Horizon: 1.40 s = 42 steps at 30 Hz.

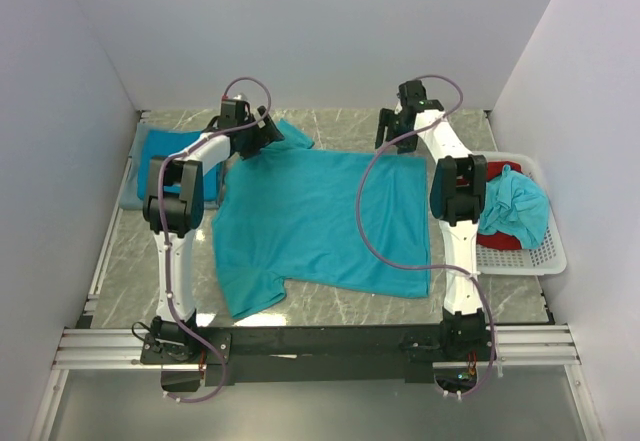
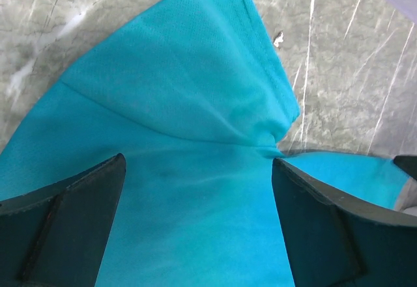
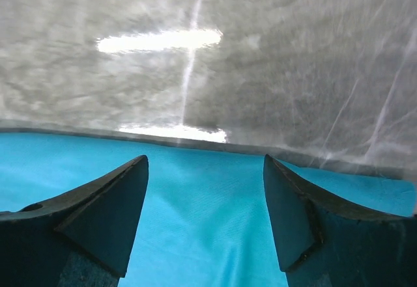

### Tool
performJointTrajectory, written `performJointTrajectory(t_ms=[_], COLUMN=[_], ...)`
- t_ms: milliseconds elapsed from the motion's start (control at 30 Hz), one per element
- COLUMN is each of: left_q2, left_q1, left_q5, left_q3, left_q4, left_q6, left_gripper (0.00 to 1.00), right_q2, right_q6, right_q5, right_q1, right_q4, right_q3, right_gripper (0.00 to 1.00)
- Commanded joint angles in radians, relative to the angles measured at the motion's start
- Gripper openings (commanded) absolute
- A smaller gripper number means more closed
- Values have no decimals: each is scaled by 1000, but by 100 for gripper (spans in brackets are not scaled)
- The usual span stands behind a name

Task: Fold and stack the t-shirts
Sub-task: Flatten the tshirt out

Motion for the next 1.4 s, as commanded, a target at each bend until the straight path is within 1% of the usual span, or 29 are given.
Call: performJointTrajectory(t_ms=[0, 67, 100, 167, 200, 233, 267, 300, 333, 367, 400, 433, 500, 600, 733, 867, 1033, 1233, 1367], left_q2=[-103, -179, -207, -284, -307, -330, -371, -393, -411, -442, -456, -465, -485, -494, -462, -409, -331, -235, -172], left_q1=[-8, -14, -23, -32, -46, -52, -58, -69, -74, -77, -83, -86, -87, -87, -87, -86, -81, -60, -51], left_q5=[1, -16, -18, -28, -35, -39, -44, -42, -41, -38, -32, -27, -19, -9, -27, -13, -33, 5, 7], left_q3=[16, -60, -91, -171, -195, -246, -275, -304, -359, -385, -413, -456, -493, -544, -555, -519, -452, -374, -306], left_q4=[-9, 7, 28, 36, 36, 37, 43, 57, 65, 76, 83, 97, 105, 126, 129, 116, 91, 77, 51], left_q6=[36, 36, 39, 45, 47, 50, 47, 45, 42, 33, 30, 27, 22, 16, 21, 21, 19, 8, 13], left_gripper=[100, 100, 99, 100, 99, 100, 99, 99, 99, 100, 99, 99, 99, 99, 100, 99, 99, 99, 99], right_q2=[-90, -174, -207, -309, -346, -386, -467, -506, -577, -608, -636, -659, -708, -721, -655, -577, -448, -324, -236], right_q6=[-55, -66, -68, -48, -37, -22, 9, 26, 43, 66, 77, 84, 97, 104, 100, 100, 87, 60, 40], right_q5=[-24, -18, 6, 51, 86, 98, 104, 112, 112, 112, 117, 117, 115, 132, 180, 197, 194, 172, 169], right_q1=[2, 9, 15, 34, 41, 54, 58, 63, 69, 77, 84, 84, 89, 89, 86, 77, 52, 29, 25], right_q4=[11, 38, 58, 78, 111, 133, 158, 197, 216, 231, 247, 253, 261, 259, 225, 181, 107, 37, -29], right_q3=[26, -37, -113, -207, -320, -383, -448, -573, -636, -693, -788, -831, -929, -1008, -1002, -933, -800, -632, -455], right_gripper=[78, 78, 78, 79, 79, 79, 79, 79, 79, 79, 79, 79, 79, 79, 79, 79, 79, 79, 79])
